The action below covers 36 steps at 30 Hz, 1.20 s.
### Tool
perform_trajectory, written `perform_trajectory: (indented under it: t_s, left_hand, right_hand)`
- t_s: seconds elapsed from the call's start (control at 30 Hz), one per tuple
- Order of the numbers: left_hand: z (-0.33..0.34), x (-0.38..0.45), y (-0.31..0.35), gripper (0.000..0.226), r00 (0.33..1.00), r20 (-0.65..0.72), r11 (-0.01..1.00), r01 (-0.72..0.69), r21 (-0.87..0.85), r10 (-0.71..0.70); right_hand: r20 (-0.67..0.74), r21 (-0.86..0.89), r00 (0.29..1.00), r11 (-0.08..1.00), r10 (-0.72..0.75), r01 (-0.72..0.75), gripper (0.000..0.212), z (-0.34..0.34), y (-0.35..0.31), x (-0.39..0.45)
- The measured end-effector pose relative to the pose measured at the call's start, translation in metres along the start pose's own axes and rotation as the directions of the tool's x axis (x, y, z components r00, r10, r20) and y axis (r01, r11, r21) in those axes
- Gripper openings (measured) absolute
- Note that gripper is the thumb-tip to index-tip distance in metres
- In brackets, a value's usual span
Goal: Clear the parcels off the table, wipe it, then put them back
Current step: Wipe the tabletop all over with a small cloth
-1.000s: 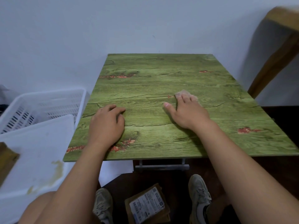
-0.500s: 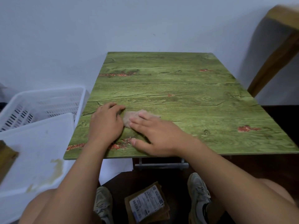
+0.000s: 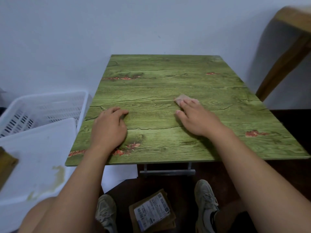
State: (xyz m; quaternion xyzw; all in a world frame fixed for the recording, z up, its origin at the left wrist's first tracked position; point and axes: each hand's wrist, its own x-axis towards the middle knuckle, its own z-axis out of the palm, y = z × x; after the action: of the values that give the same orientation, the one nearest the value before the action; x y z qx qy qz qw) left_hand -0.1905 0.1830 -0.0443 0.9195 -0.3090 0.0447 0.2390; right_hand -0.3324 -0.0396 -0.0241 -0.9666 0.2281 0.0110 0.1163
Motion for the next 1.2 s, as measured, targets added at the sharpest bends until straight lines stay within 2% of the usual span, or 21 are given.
perform_trajectory:
  t_s: [0.1,0.17,0.33,0.5,0.63,0.7,0.87,1.07,1.2]
  left_hand:
    - [0.0,0.0,0.0,0.039,1.0,0.001,1.0,0.004,0.0,-0.004]
    - [0.0,0.0,0.0,0.04,1.0,0.004,1.0,0.006,-0.002,-0.006]
    - [-0.002,0.0,0.001,0.039,1.0,-0.001,1.0,0.009,-0.005,-0.009]
    - [-0.001,0.0,0.003,0.039,1.0,-0.006,1.0,0.017,-0.001,-0.017]
    - [-0.001,0.001,0.002,0.037,1.0,-0.021,1.0,0.012,-0.01,-0.012]
    - [-0.001,0.001,0.002,0.037,1.0,-0.023,1.0,0.01,-0.013,-0.011]
    - [0.0,0.0,0.002,0.035,1.0,-0.019,1.0,0.001,-0.013,-0.001]
    - [-0.001,-0.001,0.003,0.035,1.0,-0.018,1.0,0.002,-0.002,-0.002]
    - [-0.001,0.0,0.003,0.035,1.0,-0.026,1.0,-0.002,0.006,0.002]
  right_hand:
    - [-0.028,0.01,0.998,0.998,0.056,-0.055,0.061,0.0,0.007,0.002]
    - [-0.021,-0.016,0.999,0.999,0.036,-0.037,0.062,0.001,0.003,-0.001]
    - [0.056,-0.053,0.978,0.978,-0.2,0.203,0.06,-0.001,-0.026,-0.025]
    - [0.091,-0.05,0.901,0.901,-0.425,0.43,0.06,0.007,-0.058,-0.053]
    - [0.124,-0.048,0.853,0.856,-0.506,0.515,0.069,0.021,-0.065,-0.063]
    - [0.113,-0.03,0.873,0.876,-0.475,0.481,0.068,0.02,-0.062,-0.061]
    - [0.065,-0.027,0.954,0.956,-0.292,0.294,0.052,0.002,-0.033,-0.042]
    - [-0.025,0.024,0.998,0.998,-0.057,0.057,0.059,-0.001,0.023,-0.008]
    - [-0.018,-0.007,0.997,0.998,-0.07,0.07,0.057,-0.004,0.023,-0.011]
